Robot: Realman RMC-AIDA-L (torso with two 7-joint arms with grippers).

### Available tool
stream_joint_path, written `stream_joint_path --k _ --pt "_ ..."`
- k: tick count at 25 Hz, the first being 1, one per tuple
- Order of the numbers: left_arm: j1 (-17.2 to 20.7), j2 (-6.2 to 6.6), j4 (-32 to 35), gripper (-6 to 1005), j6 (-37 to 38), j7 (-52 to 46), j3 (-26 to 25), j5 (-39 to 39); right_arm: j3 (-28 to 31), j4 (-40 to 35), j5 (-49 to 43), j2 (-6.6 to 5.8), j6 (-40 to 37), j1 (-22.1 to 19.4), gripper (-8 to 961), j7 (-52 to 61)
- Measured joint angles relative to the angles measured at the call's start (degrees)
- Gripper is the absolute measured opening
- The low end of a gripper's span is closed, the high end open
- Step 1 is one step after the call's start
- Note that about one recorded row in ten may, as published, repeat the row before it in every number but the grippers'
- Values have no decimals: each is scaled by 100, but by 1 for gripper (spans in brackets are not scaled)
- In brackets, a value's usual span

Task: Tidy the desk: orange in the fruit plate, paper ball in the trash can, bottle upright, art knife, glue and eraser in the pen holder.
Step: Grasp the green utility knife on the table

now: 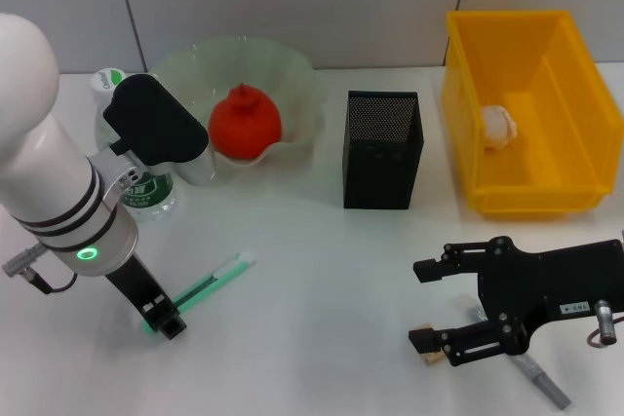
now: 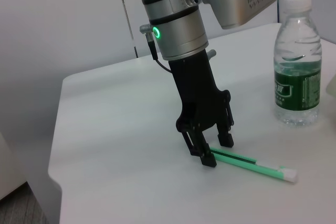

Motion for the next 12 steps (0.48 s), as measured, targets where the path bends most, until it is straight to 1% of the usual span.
stream_joint_path --k 6,12 --pt "-6 0 -2 503 14 4 0 -5 43 9 -11 0 17 12 823 -6" --pt "-13 0 -2 409 21 6 -1 -14 48 23 -14 0 18 21 822 -29"
